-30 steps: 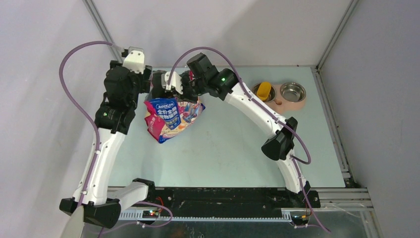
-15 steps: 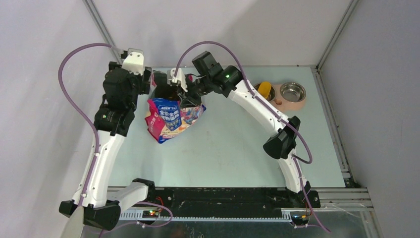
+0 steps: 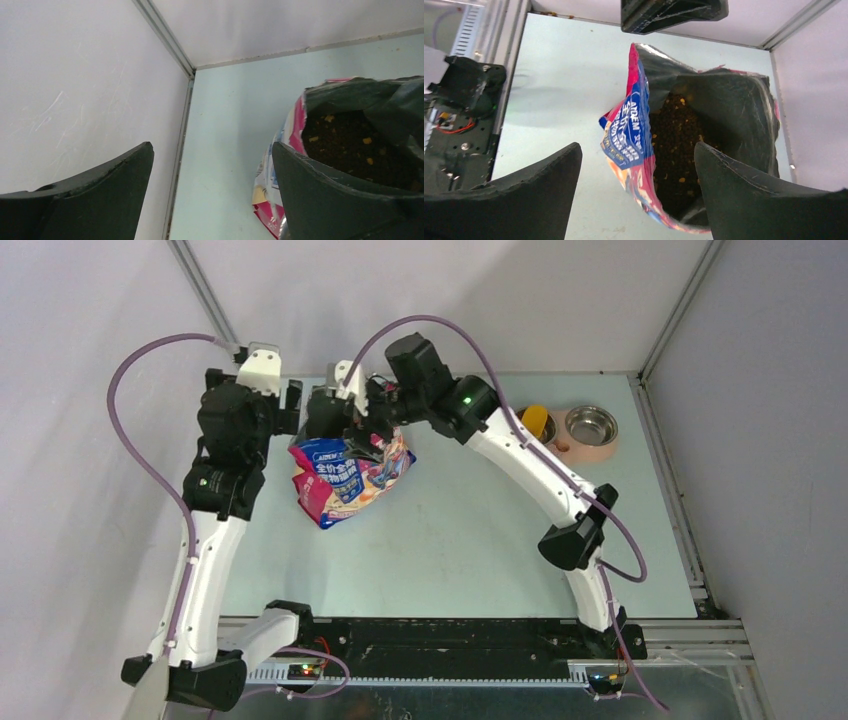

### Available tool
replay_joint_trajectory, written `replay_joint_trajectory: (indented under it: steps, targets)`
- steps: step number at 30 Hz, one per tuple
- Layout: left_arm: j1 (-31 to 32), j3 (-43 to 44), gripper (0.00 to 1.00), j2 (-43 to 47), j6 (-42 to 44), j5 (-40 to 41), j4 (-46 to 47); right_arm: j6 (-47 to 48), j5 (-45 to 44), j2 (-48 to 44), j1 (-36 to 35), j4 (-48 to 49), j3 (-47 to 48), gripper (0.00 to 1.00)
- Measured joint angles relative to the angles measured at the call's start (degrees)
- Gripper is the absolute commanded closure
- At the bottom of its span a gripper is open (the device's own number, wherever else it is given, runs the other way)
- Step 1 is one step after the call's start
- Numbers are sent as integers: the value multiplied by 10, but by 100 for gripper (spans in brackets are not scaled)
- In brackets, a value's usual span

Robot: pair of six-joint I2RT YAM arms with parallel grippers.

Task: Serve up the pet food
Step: Open the pet food bag at the center of the board.

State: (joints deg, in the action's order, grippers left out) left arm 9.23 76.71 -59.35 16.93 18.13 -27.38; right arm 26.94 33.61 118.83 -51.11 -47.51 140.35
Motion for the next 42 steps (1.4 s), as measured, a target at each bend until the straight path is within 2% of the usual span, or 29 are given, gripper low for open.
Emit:
replay_joint_trajectory:
  steps: [5,8,10,12,13,14,15,17,26,27,28,29,30,32,36,42]
  targets:
    - [-35,-2,3,20,-2,-13,-4,0,-38,42,-17,21,23,15]
    - [-53,-3,3,31,-4,-20,-4,0,-41,61,-20,18,23,22]
    - [-59,-9,3,38,-4,-23,-3,0,-40,71,-23,15,23,30]
    - [-61,-15,3,41,-4,-26,-4,1,-40,73,-24,12,20,47]
    - [-62,-17,3,41,-5,-29,-4,2,-39,74,-25,9,19,62]
    - [-62,-20,3,40,-5,-32,-4,2,-38,74,-27,9,19,71]
    - [-62,-22,3,40,-5,-34,-5,2,-38,74,-29,9,19,88]
    - [-62,-27,3,39,-5,-36,-5,-1,-34,74,-32,9,19,100]
    - [-63,-29,3,39,-5,-40,-6,-72,17,74,-12,9,25,100]
    - [-63,-29,3,39,-5,-40,-6,-78,22,74,-9,9,25,97]
    - [-63,-29,1,39,-5,-40,-6,-85,26,74,-7,9,25,76]
    - [-63,-29,1,39,-5,-41,-6,-89,27,74,-6,9,25,64]
    - [-63,-29,0,39,-5,-43,-6,-93,30,74,-5,9,25,41]
    - [-63,-29,0,39,-5,-50,-6,-89,32,70,-4,8,25,23]
    - [-63,-29,0,39,-3,-69,-11,-74,22,42,3,1,25,12]
    - [-63,-29,0,43,15,-115,-40,-69,-43,-73,48,9,-28,8]
